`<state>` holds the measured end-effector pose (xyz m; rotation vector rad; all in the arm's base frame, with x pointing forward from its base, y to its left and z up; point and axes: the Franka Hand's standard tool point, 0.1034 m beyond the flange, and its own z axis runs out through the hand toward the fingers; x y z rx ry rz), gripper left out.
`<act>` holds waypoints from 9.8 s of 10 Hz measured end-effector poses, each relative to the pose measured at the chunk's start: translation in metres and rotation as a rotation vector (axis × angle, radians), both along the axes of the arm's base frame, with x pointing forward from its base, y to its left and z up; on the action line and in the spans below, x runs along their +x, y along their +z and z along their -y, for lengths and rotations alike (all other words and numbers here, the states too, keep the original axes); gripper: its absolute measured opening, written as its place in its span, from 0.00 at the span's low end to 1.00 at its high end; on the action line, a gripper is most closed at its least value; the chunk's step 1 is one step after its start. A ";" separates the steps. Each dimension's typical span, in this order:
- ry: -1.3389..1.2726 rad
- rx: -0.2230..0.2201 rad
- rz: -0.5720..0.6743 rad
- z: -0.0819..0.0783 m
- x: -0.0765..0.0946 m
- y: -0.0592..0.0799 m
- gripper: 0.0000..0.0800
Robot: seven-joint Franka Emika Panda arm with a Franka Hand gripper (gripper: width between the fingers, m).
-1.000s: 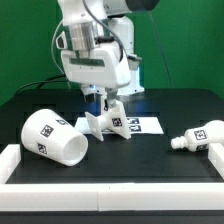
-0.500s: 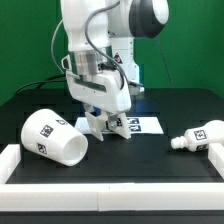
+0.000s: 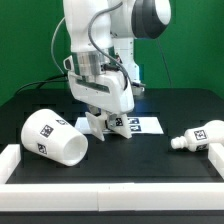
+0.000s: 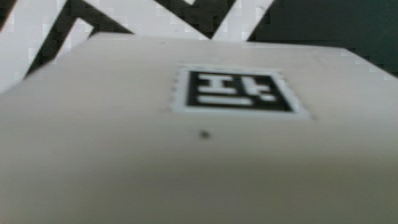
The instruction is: Assemble lamp
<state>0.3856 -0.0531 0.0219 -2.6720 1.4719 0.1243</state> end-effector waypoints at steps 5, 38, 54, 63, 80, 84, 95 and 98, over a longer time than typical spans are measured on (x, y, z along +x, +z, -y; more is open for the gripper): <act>0.033 -0.001 0.002 -0.006 0.001 0.001 0.38; 0.851 0.280 -0.566 -0.068 0.042 0.028 0.87; 0.815 0.462 -0.912 -0.062 0.028 0.006 0.87; 0.808 0.456 -0.934 -0.063 0.019 -0.013 0.61; 0.888 -0.057 0.199 -0.071 0.193 0.089 0.55; 0.869 -0.267 0.475 -0.075 0.208 0.082 0.55; 0.954 -0.346 0.597 -0.121 0.218 0.027 0.55; 0.916 -0.328 0.613 -0.157 0.229 0.018 0.55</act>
Offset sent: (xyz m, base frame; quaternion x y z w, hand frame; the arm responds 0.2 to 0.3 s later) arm 0.0000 0.0000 0.0000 0.0000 0.0000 0.0000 1.0000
